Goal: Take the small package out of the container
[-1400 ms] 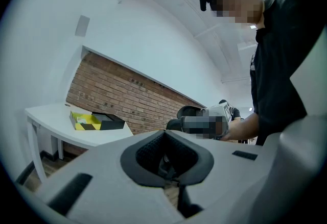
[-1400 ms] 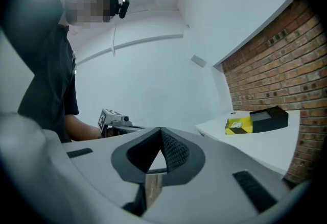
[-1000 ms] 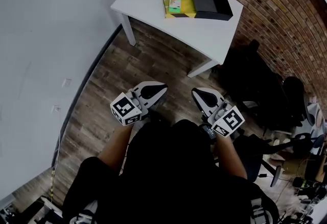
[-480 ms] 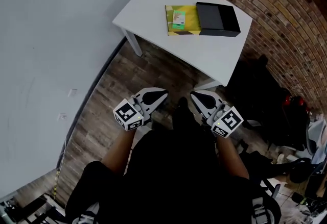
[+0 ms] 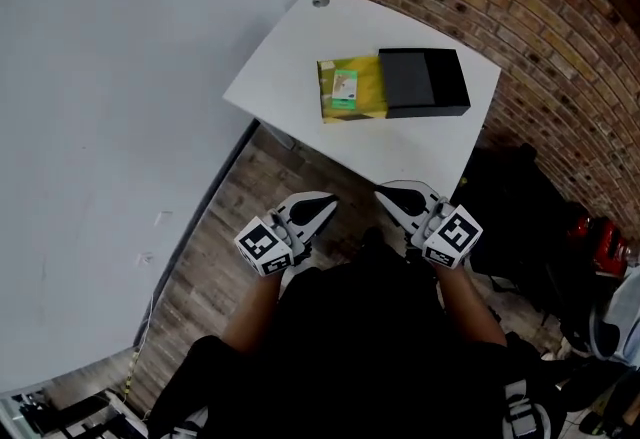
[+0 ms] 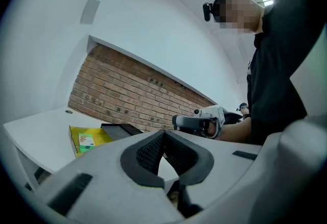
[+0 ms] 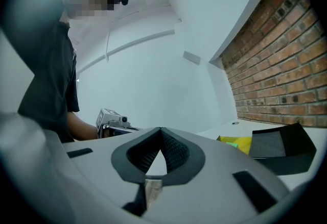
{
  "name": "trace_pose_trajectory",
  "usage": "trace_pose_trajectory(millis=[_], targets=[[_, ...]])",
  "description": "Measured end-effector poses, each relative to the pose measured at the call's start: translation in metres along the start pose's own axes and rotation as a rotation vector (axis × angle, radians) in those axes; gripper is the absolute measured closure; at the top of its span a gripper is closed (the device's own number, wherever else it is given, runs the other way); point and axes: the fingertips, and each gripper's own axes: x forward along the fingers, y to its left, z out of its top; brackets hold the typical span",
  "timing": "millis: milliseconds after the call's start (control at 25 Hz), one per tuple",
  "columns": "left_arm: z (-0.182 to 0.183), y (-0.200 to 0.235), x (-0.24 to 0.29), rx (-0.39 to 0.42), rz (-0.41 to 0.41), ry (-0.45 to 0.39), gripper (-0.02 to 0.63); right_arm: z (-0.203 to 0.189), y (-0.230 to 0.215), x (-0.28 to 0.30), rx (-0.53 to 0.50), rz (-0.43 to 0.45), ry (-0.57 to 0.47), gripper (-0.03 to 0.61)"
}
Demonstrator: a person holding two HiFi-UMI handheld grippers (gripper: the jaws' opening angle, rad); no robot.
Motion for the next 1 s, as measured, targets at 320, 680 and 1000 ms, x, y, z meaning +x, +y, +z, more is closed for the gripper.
trace_pose_trajectory(millis=[320, 680, 1000], targets=[[0.028, 0.04, 0.049, 0.034, 0.044, -0.027, 0.601, 0.009, -0.057, -0.006, -0.007, 0.035, -0.027, 0.572], [0.044, 0.092, 0.073, 0.104, 0.02, 0.057, 0.601, 0.011, -0.099, 0.008, 0.03, -0.007, -0.056, 0.572], [0.054, 0.173, 0.08, 0.093, -0.104, 0.119, 0.601, 0.012, -0.153, 0.042, 0.079, -0.212, -0.073, 0.572]])
